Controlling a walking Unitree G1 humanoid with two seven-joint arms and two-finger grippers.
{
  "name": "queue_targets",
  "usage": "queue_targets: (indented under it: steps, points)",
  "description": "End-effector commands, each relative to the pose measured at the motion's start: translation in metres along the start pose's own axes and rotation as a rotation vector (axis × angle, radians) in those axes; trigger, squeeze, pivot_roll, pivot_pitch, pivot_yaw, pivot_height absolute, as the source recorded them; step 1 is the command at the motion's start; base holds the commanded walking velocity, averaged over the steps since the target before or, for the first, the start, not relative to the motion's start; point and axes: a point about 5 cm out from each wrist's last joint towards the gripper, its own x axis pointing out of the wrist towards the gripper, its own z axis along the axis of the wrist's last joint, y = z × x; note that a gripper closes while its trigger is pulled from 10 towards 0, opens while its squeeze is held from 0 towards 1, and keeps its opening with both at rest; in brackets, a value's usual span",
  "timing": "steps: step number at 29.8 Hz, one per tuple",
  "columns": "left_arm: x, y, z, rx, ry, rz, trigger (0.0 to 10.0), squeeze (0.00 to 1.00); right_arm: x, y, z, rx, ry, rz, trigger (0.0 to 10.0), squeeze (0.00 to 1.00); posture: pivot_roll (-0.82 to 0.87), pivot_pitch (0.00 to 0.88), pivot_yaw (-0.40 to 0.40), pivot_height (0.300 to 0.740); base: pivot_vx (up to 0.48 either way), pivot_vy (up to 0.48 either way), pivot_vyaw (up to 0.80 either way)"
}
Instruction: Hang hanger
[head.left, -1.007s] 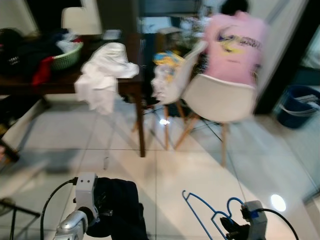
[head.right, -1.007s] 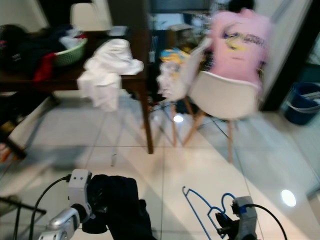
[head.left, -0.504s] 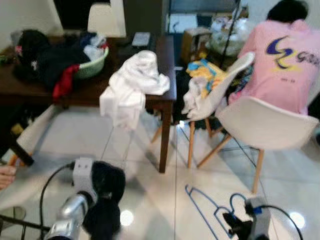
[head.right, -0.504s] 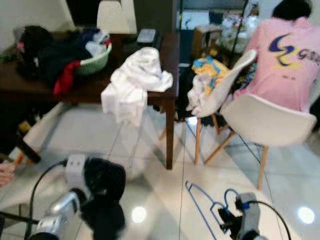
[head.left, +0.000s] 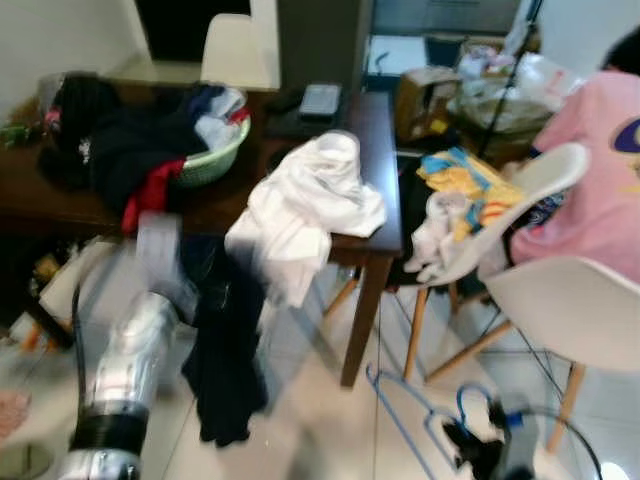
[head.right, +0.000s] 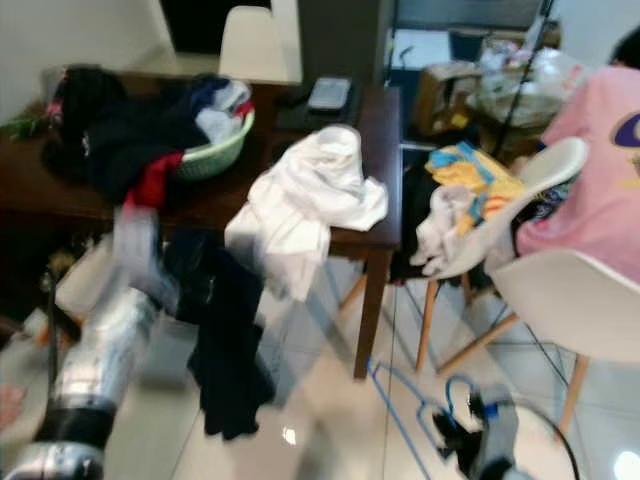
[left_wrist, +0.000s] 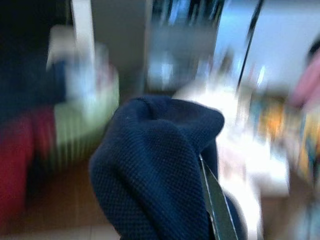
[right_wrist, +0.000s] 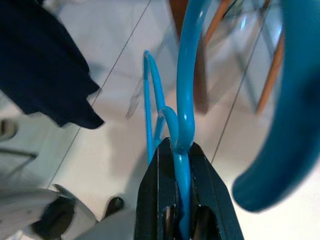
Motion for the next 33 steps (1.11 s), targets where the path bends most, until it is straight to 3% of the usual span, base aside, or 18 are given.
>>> queue_targets:
  steps: [1, 2, 3, 4, 5, 7, 11, 12, 16, 20, 22, 24, 25, 26, 29, 30, 32, 33]
  points:
    - [0.017, 0.000, 0.069, 0.031, -0.222, -0.057, 10.0, 0.00, -0.001, 0.004, -0.008, 0.038, 0.016, 0.004, 10.0, 0.00, 0.00, 0.121, -0.018, 0.740, 0.409, 0.000, 0.00]
    - [0.017, 0.000, 0.069, 0.031, -0.222, -0.057, 10.0, 0.00, -0.001, 0.004, -0.008, 0.038, 0.016, 0.004, 10.0, 0.00, 0.00, 0.121, -0.018, 0.740, 0.409, 0.000, 0.00]
    - [0.026, -0.008, 0.105, 0.045, -0.337, -0.117, 10.0, 0.00, -0.001, 0.004, -0.009, 0.042, 0.022, 0.004, 10.0, 0.00, 0.00, 0.119, -0.013, 0.740, 0.412, 0.000, -0.80]
    - [0.029, -0.014, 0.124, 0.053, -0.395, -0.152, 10.0, 0.00, 0.000, 0.004, -0.009, 0.045, 0.025, 0.004, 10.0, 0.00, 0.00, 0.119, -0.013, 0.740, 0.480, 0.000, -0.80]
    - [0.029, -0.014, 0.124, 0.053, -0.395, -0.152, 10.0, 0.00, 0.000, 0.004, -0.009, 0.045, 0.025, 0.004, 10.0, 0.00, 0.00, 0.119, -0.013, 0.740, 0.480, 0.000, -0.80]
    - [0.031, -0.020, 0.144, 0.038, -0.458, -0.179, 10.0, 0.00, -0.001, 0.004, -0.009, 0.047, 0.027, 0.002, 10.0, 0.00, 0.00, 0.118, -0.013, 0.740, 0.480, 0.000, -0.80]
    - [0.030, -0.022, 0.148, 0.006, -0.467, -0.177, 10.0, 0.00, -0.001, 0.004, -0.009, 0.052, 0.019, -0.006, 10.0, 0.00, -0.01, 0.119, -0.013, 0.740, 0.429, 0.000, -0.73]
    - [0.031, -0.011, 0.133, 0.008, -0.379, -0.066, 10.0, 0.00, -0.001, 0.003, -0.009, 0.051, 0.018, -0.011, 10.0, 0.00, -0.01, 0.119, -0.012, 0.740, 0.364, 0.000, 0.00]
    - [0.030, 0.002, 0.114, 0.019, -0.286, 0.040, 10.0, 0.00, -0.001, 0.004, -0.009, 0.049, 0.019, -0.012, 10.0, 0.00, -0.01, 0.119, -0.013, 0.740, 0.347, 0.000, 0.00]
    - [0.026, 0.027, 0.071, -0.005, -0.072, 0.234, 10.0, 0.00, -0.001, 0.004, -0.009, 0.050, 0.020, -0.012, 10.0, 0.00, -0.01, 0.118, -0.012, 0.740, 0.191, 0.000, 0.00]
    - [0.026, 0.027, 0.071, -0.005, -0.072, 0.234, 10.0, 0.00, -0.001, 0.004, -0.009, 0.050, 0.020, -0.012, 10.0, 0.00, -0.01, 0.118, -0.012, 0.740, 0.000, 0.000, 0.00]
    - [0.015, 0.034, 0.029, -0.013, 0.137, 0.323, 10.0, 0.00, -0.001, 0.004, -0.009, 0.052, 0.022, -0.012, 10.0, 0.00, -0.01, 0.118, -0.012, 0.740, 0.000, 0.000, 0.00]
    - [0.015, 0.034, 0.029, -0.013, 0.137, 0.323, 10.0, 0.00, -0.001, 0.004, -0.009, 0.052, 0.022, -0.012, 10.0, 0.00, -0.01, 0.118, -0.012, 0.740, 0.000, 0.000, 0.00]
    - [0.005, 0.035, 0.005, -0.008, 0.248, 0.361, 10.0, 0.00, 0.000, 0.004, -0.010, 0.052, 0.022, -0.013, 10.0, 0.00, 0.00, 0.115, -0.006, 0.740, 0.000, 0.000, 0.00]
    - [0.005, 0.035, 0.005, -0.008, 0.248, 0.361, 10.0, 0.00, 0.000, 0.004, -0.010, 0.052, 0.022, -0.013, 10.0, 0.00, 0.00, 0.115, -0.006, 0.740, 0.000, 0.000, 0.00]
    - [-0.004, 0.026, -0.019, -0.032, 0.335, 0.339, 10.0, 0.00, 0.000, 0.004, -0.010, 0.053, 0.022, -0.015, 10.0, 0.00, 0.00, 0.115, -0.007, 0.740, 0.000, 0.000, 0.00]
    - [-0.004, 0.026, -0.019, -0.032, 0.335, 0.339, 10.0, 0.00, 0.000, 0.004, -0.010, 0.053, 0.022, -0.015, 10.0, 0.00, 0.00, 0.115, -0.007, 0.740, 0.000, 0.000, 0.00]
    - [-0.010, 0.014, -0.034, -0.054, 0.383, 0.294, 10.0, 0.00, -0.001, 0.004, -0.010, 0.053, 0.022, -0.015, 10.0, 0.00, 0.00, 0.112, -0.008, 0.740, 0.000, 0.000, 0.00]
